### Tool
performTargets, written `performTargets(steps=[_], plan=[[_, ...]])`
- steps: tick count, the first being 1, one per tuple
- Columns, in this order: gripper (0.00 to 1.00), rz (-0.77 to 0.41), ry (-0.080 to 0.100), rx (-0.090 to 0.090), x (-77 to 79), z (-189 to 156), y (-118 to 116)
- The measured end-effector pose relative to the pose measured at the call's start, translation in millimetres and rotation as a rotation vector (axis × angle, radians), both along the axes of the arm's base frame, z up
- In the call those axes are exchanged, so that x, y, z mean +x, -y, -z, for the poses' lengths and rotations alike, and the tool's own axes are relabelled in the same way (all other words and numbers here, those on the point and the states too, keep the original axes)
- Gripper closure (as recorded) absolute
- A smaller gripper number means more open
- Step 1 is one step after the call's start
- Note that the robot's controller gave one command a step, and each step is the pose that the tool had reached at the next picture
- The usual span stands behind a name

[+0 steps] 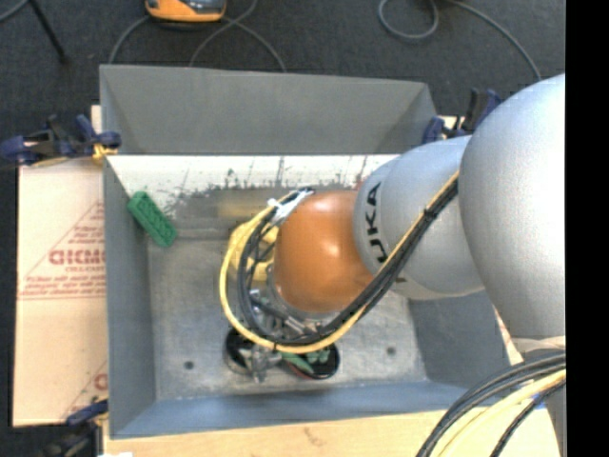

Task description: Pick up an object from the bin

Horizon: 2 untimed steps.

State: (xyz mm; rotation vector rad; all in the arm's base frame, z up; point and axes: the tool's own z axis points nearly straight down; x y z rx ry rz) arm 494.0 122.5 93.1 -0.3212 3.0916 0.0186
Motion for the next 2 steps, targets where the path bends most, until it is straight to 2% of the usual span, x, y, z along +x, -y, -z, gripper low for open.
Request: performTargets(steps=[1, 2], plan=[[1.0, 0.0, 0.0, 0.0, 0.0, 0.0, 0.0], [1.0, -0.084, -0.012, -0.007, 8.9, 1.3, -1.6]])
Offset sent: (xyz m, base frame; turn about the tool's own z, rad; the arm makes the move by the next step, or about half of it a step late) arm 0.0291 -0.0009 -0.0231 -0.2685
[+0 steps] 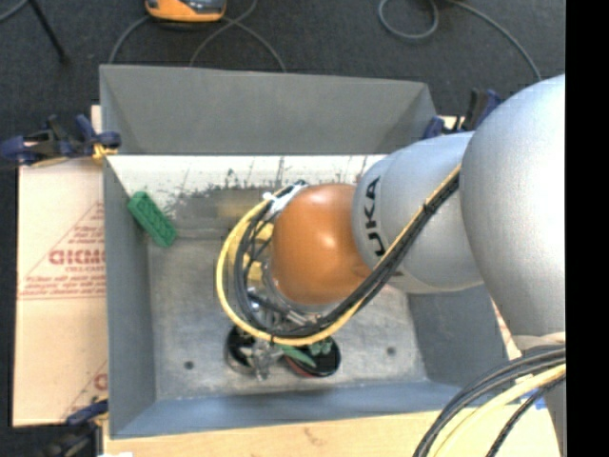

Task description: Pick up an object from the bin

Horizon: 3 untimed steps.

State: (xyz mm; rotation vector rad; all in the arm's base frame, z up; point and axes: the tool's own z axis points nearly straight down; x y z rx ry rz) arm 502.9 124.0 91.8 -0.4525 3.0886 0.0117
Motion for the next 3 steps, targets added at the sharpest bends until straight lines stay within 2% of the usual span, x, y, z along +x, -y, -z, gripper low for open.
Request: performTargets(steps=[1, 3], plan=[[1.0, -0.035, -0.005, -0.007, -4.0, -2.0, 3.1], [1.0, -0.031, -0.006, -0.006, -3.9, -2.0, 2.9]])
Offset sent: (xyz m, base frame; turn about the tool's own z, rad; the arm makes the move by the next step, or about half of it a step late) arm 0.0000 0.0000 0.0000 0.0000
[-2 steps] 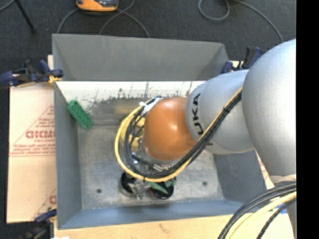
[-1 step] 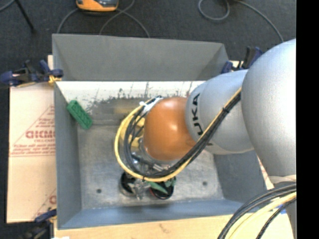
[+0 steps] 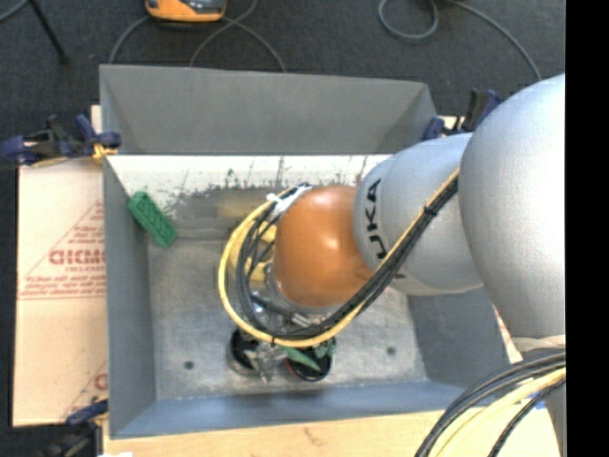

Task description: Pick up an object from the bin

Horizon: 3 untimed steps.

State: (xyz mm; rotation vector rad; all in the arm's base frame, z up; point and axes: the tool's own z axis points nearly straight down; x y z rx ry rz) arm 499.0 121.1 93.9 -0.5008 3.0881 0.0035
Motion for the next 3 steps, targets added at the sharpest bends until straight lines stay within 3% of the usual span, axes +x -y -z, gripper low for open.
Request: performTargets(steps=[3], plan=[[1.0, 0.004, -0.001, 0.0, 0.0, 0.0, -0.1]])
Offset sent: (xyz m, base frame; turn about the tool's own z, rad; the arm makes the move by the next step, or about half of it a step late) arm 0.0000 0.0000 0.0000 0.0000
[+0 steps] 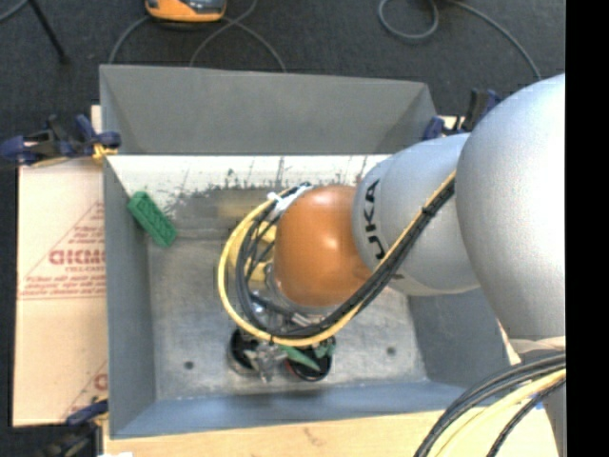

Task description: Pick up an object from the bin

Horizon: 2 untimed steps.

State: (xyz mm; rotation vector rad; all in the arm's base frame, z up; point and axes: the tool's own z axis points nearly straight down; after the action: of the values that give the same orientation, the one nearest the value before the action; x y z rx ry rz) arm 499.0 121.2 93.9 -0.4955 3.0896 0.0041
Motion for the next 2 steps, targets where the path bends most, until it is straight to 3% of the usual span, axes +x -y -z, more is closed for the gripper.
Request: performTargets(steps=[2], plan=[[1.0, 0.0, 0.0, 0.0, 0.0, 0.0, -0.1]])
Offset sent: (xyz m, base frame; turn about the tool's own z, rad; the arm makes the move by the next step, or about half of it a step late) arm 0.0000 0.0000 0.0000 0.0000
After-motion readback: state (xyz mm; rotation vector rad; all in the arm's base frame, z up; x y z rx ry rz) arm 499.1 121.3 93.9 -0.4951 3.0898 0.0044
